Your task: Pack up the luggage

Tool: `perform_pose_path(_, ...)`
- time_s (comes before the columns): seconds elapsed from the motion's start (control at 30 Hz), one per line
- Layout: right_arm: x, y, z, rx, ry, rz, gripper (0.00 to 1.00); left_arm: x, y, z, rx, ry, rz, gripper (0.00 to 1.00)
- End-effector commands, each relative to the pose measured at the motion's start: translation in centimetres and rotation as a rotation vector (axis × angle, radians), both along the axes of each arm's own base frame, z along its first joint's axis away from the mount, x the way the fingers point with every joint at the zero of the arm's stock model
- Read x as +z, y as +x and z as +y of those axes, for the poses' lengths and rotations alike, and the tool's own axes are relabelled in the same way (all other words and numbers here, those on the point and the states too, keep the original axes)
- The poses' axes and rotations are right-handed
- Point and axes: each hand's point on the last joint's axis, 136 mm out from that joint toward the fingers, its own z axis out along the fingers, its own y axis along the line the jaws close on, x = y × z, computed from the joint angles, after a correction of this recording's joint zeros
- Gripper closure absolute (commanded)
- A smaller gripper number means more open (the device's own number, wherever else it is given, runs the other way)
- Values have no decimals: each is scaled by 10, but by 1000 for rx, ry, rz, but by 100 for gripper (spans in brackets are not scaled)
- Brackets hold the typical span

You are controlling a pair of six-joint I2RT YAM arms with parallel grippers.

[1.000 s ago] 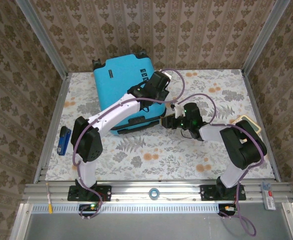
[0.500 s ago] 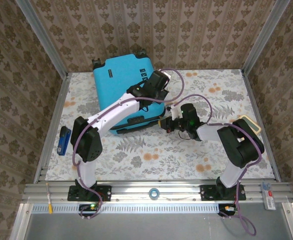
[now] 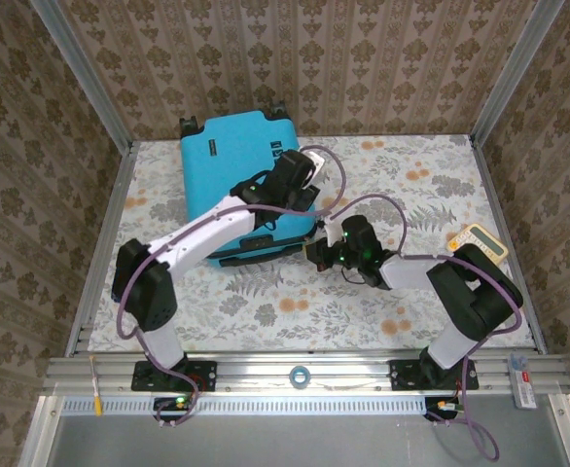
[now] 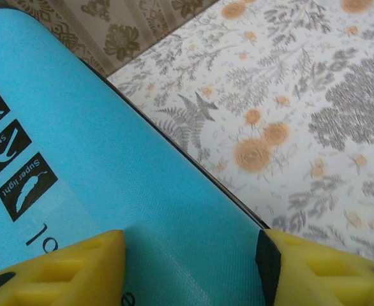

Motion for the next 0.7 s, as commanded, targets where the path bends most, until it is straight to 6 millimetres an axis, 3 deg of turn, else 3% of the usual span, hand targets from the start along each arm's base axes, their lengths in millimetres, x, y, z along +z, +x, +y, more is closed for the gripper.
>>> perform_pose_path(0.0,13,10,-2,-94,-28,-103,100,-83,-55,56,-23,263,295,43)
perform_pose_path(0.07,11,8,4,-85,-24,-112,100,-75,-50,58,2,261,272,41)
perform_pose_path(0.27,16,9,11,-79,-7,-137,100,-33,-27,20,55,193,127,25)
perform_pose_path(0.4,21,8,11,-76,-9,-144,100,-14,-4,7,135,200,64,23)
perform_pose_path(0.5,23,6,9,-83,-12,-147,100,-16,12,16,220,322,36,25)
perform_pose_path(0.67,24,10,-1,-137,-43,-145,100,-36,18,40,315,571,25,30)
